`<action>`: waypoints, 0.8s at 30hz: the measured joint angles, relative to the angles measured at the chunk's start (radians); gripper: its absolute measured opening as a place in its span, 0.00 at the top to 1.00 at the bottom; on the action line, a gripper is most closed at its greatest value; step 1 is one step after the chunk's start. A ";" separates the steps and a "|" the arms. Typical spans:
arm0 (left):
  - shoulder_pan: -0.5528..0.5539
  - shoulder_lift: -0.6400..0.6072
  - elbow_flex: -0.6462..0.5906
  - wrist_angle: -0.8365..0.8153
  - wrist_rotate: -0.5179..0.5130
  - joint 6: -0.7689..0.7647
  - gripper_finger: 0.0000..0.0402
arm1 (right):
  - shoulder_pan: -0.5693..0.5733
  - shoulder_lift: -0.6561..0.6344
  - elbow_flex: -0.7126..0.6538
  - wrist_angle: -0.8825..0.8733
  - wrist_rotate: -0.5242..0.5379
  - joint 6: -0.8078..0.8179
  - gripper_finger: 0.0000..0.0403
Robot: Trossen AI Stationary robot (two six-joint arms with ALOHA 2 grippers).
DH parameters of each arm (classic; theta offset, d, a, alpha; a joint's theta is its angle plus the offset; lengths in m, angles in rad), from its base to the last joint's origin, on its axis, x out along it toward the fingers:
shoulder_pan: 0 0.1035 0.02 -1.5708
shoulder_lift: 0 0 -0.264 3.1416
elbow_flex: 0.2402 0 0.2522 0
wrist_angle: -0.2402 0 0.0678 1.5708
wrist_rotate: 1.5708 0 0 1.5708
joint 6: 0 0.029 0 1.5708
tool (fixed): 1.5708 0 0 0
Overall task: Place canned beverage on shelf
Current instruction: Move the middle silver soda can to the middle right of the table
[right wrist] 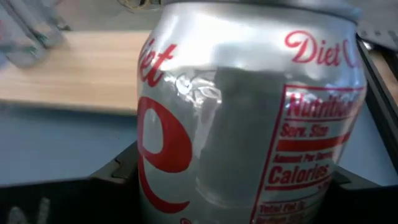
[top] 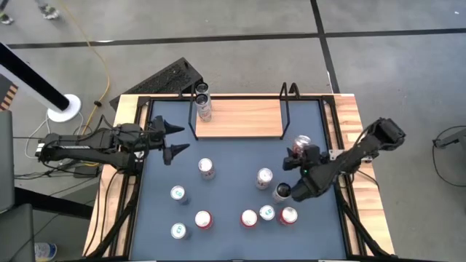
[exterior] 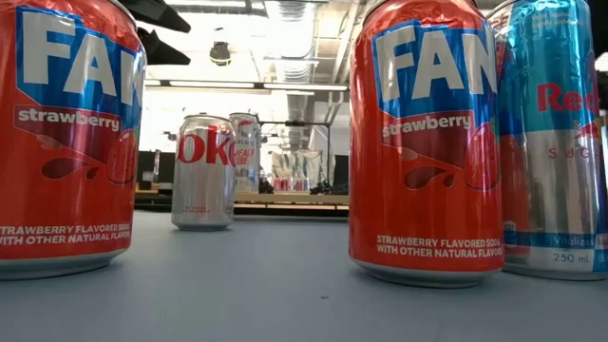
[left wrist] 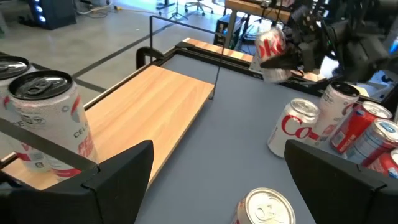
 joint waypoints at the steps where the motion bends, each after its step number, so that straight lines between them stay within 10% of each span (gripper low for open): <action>1: 0.000 0.000 0.000 0.001 -0.005 -0.001 0.12 | 0.014 0.001 -0.025 0.004 -0.019 0.035 0.33; 24: 0.000 0.000 0.000 0.008 -0.179 0.000 0.12 | 0.051 0.301 -0.212 0.195 0.144 0.114 0.33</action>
